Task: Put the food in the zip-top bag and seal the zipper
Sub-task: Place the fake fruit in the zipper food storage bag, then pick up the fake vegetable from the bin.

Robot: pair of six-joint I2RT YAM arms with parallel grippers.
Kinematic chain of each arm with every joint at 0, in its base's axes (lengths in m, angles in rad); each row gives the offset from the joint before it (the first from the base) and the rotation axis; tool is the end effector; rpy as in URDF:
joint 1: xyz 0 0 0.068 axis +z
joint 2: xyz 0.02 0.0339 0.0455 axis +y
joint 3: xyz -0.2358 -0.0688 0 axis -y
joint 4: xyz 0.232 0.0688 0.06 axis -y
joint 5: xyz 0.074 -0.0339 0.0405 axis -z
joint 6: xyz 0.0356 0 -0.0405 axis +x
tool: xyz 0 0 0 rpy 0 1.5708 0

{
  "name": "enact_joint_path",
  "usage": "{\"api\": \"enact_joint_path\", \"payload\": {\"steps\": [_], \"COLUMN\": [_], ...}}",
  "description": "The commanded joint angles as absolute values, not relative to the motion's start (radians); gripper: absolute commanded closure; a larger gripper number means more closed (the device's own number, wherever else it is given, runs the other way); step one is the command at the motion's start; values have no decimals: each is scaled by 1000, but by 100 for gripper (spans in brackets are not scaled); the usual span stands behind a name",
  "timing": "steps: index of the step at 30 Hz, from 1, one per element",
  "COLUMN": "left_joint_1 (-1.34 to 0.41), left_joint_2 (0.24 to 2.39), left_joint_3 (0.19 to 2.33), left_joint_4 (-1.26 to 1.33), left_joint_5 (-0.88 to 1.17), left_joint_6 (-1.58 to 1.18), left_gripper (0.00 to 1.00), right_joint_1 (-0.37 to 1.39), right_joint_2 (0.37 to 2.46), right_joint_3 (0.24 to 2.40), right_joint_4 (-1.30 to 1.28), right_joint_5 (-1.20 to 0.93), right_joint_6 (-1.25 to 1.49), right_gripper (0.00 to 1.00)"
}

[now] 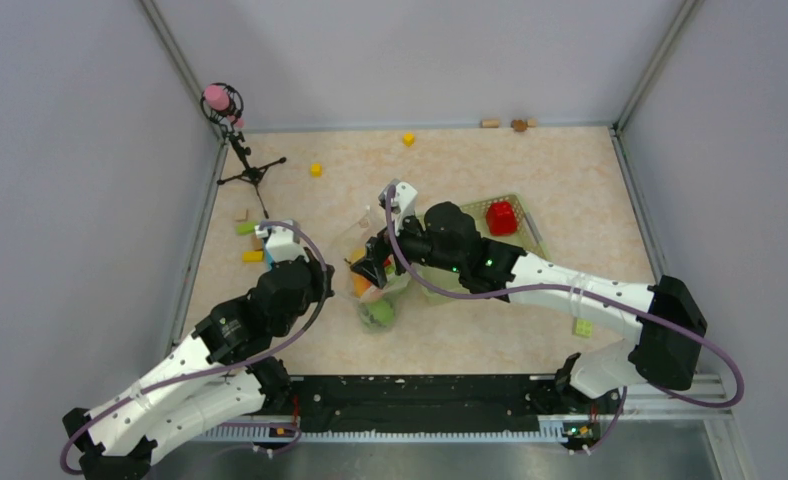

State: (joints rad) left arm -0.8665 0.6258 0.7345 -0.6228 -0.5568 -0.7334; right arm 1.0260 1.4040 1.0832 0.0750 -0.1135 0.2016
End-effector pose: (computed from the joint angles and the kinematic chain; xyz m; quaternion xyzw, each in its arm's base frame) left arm 0.1074 -0.0974 0.2852 -0.0830 0.8378 -0.1823 0.5080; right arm 0.1655 0.2809 0.3032 -0.3473 0.7073 0.3903 0.4762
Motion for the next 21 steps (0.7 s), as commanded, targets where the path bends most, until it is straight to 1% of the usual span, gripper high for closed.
{"api": "enact_joint_path", "payload": {"steps": [1, 5, 9, 14, 15, 18, 21], "left_joint_1": [-871, -871, -871, -871, -871, -871, -871], "left_joint_2": [614, 608, 603, 604, 603, 602, 607], "left_joint_3": [730, 727, 729, 729, 729, 728, 730], "left_joint_4": [-577, -579, -579, -580, -580, -581, -578], "left_joint_5": [-544, -558, -550, -552, -551, -562, -548], "left_joint_6": [-725, -725, -726, -727, -726, -728, -729], "left_gripper": [100, 100, 100, 100, 100, 100, 100], "right_joint_1": [1038, 1038, 1037, 1037, 1036, 1025, 975], "right_joint_2": [1379, 1346, 1301, 1208, 1190, 1144, 1099], "right_joint_3": [1141, 1127, 1099, 1041, 1026, 996, 940], "right_joint_4": [89, 70, 40, 12, 4, -60, -62], "right_joint_5": [-102, -92, -22, 212, 287, 438, 499], "right_joint_6": [210, 200, 196, 208, 217, 233, 227], "right_gripper": [1, 1, 1, 1, 1, 1, 1]}}
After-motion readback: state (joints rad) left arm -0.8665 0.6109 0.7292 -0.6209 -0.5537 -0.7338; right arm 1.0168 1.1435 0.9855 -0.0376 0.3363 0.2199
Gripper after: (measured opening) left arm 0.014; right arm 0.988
